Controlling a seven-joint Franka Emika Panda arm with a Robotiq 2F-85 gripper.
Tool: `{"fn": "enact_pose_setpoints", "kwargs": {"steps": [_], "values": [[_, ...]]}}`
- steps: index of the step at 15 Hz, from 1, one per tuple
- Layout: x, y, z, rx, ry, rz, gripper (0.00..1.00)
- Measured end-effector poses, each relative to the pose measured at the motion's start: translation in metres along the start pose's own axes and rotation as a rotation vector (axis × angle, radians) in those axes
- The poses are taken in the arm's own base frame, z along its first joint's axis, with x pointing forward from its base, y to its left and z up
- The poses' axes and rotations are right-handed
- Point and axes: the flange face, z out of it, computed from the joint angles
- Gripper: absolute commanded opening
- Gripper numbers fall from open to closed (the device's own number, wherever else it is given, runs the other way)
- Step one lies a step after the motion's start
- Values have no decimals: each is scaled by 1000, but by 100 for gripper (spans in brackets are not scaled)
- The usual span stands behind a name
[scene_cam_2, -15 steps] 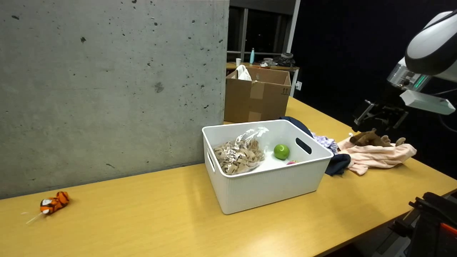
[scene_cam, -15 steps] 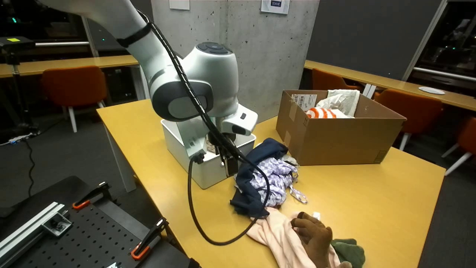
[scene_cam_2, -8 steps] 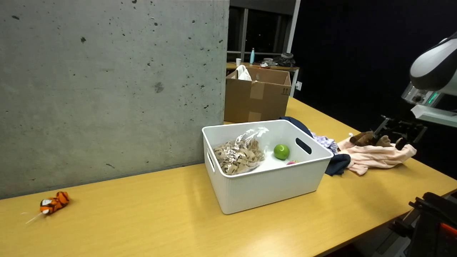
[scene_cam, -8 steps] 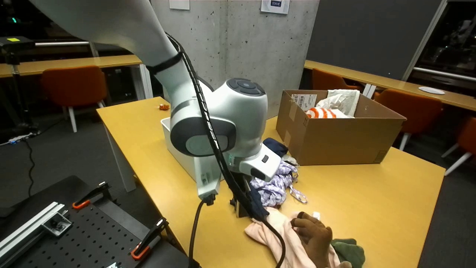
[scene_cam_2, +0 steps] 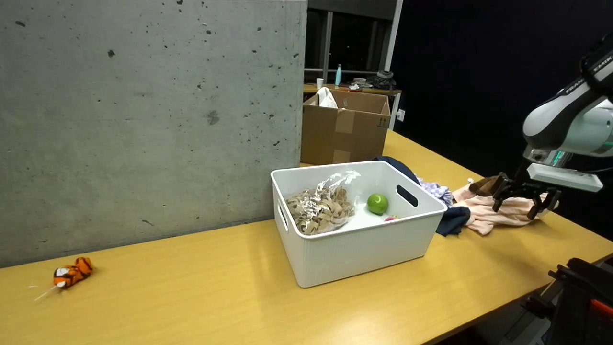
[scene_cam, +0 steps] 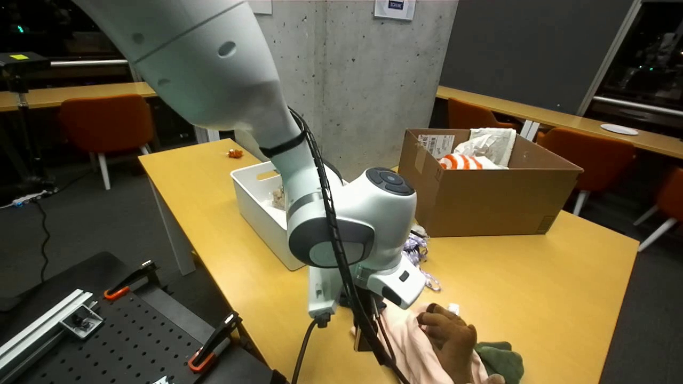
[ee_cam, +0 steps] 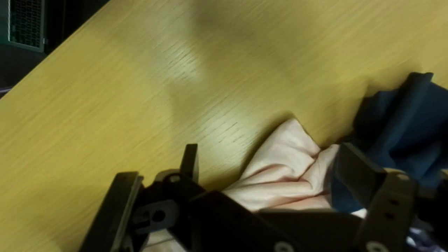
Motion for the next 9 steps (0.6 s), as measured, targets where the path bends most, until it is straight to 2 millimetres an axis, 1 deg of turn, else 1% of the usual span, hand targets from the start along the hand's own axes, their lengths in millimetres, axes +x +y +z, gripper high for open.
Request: {"fn": "enact_pose_setpoints", "kwargs": {"steps": [4, 7, 9], "values": [[15, -1, 33, -21, -7, 53, 100], [26, 9, 50, -32, -9, 94, 100], [34, 12, 58, -34, -1, 108, 100]]}}
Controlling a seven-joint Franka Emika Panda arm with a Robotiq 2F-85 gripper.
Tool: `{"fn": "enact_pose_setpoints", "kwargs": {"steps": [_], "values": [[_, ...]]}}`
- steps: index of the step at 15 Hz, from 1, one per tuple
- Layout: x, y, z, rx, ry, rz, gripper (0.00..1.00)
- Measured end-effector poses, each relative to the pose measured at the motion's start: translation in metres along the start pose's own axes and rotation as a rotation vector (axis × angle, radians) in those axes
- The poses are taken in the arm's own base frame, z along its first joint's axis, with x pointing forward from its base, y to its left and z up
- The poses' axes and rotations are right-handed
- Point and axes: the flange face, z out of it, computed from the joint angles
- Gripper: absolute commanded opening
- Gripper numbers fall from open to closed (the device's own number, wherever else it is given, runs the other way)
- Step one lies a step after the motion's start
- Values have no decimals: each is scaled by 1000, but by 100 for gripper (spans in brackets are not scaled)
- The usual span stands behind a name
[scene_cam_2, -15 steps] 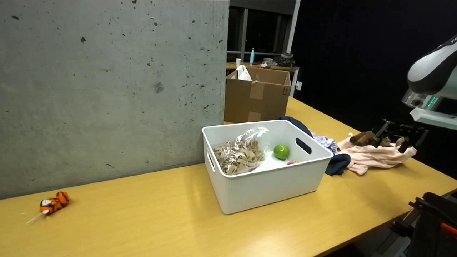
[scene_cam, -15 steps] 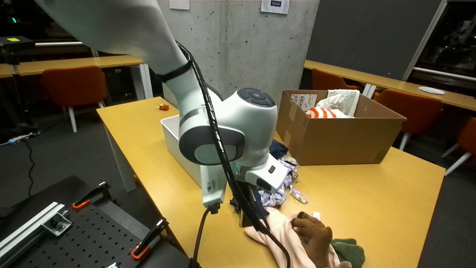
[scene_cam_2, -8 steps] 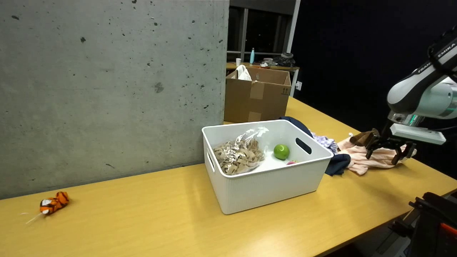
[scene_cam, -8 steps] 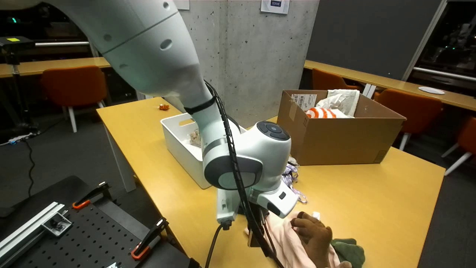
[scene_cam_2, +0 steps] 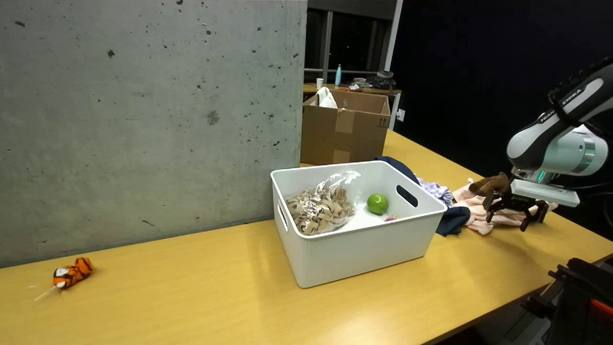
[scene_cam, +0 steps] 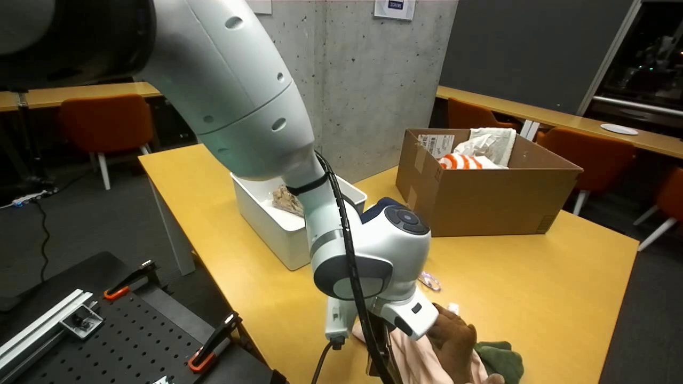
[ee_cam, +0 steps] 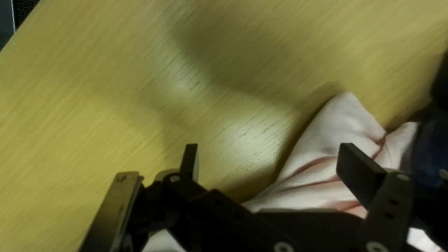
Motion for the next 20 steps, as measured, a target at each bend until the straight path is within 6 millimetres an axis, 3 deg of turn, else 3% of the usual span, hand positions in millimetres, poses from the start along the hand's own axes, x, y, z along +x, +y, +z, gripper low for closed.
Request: {"fn": "enact_pose_setpoints", "kwargs": {"steps": [5, 6, 7, 9, 13, 18, 20], "values": [[10, -34, 11, 45, 69, -5, 100], [10, -41, 12, 55, 77, -9, 96], [10, -48, 13, 63, 80, -12, 74], [10, -58, 16, 75, 81, -17, 68], [9, -66, 27, 82, 76, -24, 37], [12, -72, 21, 92, 88, -29, 1], [8, -77, 10, 97, 97, -38, 0]]}}
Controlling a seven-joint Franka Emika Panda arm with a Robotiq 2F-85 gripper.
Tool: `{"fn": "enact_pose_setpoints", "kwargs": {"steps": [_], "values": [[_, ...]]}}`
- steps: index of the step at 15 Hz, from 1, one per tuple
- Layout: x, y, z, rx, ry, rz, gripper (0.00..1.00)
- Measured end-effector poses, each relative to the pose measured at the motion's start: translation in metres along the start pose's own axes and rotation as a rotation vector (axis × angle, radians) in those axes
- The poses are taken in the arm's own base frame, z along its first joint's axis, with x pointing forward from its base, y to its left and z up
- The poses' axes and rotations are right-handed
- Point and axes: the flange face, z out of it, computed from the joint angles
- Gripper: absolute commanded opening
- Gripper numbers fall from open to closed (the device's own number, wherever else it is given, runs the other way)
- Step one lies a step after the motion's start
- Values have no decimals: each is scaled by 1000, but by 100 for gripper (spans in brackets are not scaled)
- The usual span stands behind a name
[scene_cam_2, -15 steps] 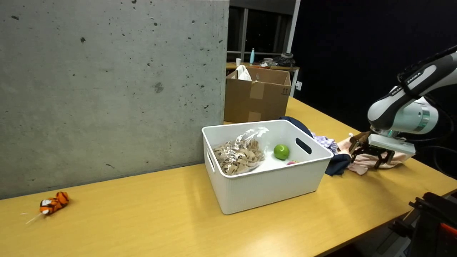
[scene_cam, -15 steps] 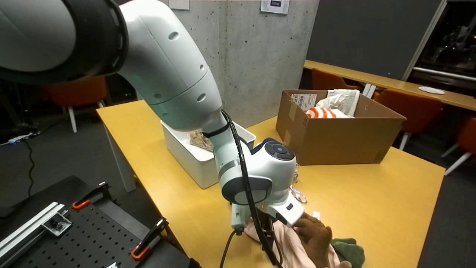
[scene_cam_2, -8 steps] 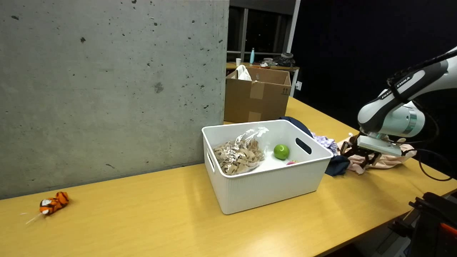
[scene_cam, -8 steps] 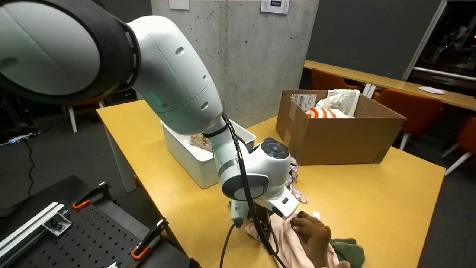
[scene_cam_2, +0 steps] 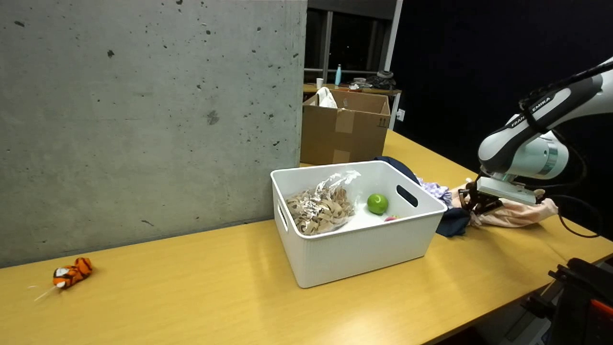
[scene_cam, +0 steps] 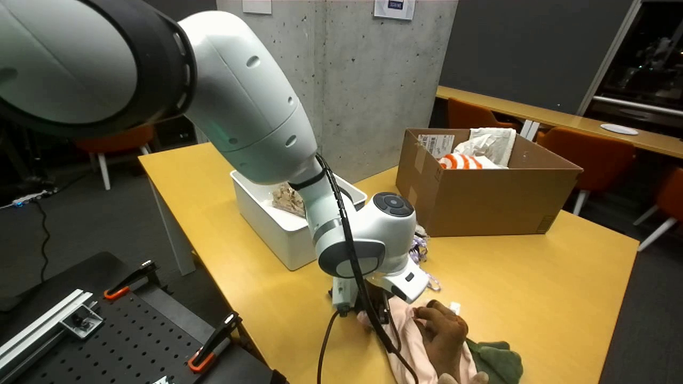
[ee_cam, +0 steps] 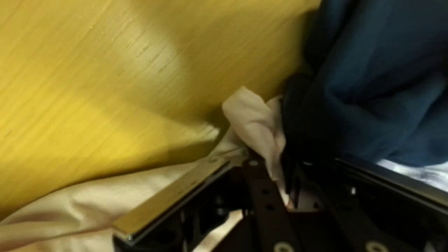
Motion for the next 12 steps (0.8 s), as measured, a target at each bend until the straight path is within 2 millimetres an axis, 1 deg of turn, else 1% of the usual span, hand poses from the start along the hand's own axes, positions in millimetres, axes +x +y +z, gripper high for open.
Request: {"fn": "enact_pose_setpoints", "kwargs": {"steps": [2, 3, 7, 12], "values": [[-9, -7, -19, 1, 10, -14, 3], [-14, -10, -31, 0, 17, -21, 3], [-30, -15, -93, 5, 54, -31, 3], [-42, -16, -169, 30, 115, -41, 3]]}}
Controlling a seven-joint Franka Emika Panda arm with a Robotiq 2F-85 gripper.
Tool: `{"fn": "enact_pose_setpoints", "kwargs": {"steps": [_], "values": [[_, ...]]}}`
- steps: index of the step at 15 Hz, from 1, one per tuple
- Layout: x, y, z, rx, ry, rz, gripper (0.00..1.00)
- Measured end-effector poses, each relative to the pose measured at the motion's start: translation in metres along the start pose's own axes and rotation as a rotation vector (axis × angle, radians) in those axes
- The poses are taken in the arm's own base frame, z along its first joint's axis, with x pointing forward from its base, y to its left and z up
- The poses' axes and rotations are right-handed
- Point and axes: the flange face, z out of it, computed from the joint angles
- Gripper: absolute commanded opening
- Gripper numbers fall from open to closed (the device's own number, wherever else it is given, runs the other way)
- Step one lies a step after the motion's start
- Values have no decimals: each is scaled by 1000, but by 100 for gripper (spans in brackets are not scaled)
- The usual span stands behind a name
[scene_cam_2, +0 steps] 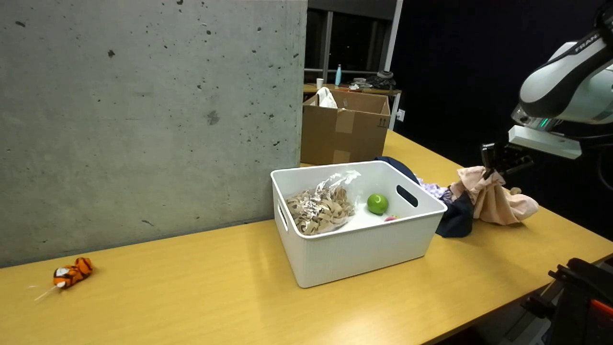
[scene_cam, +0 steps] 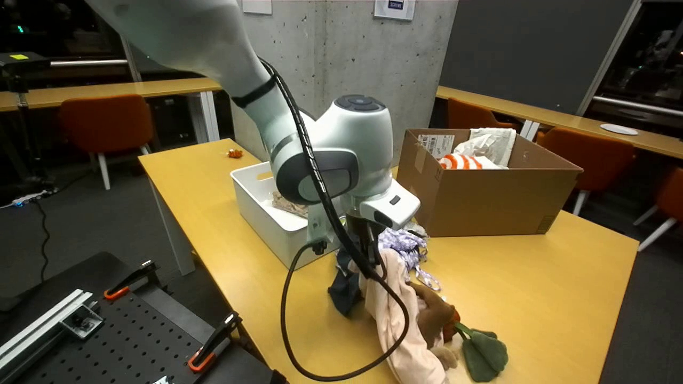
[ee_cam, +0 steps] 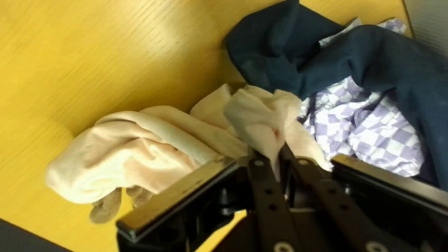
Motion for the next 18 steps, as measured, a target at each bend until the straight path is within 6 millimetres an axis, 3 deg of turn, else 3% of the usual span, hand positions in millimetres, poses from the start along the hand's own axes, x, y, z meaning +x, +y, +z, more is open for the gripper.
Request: {"fn": "enact_pose_setpoints", "kwargs": {"steps": [3, 6, 12, 18], "values": [[-4, -10, -36, 7, 39, -16, 3], [-2, -12, -49, 7, 55, -8, 3], [12, 16, -27, -38, 39, 43, 3], [36, 77, -1, -127, 43, 145, 3]]}}
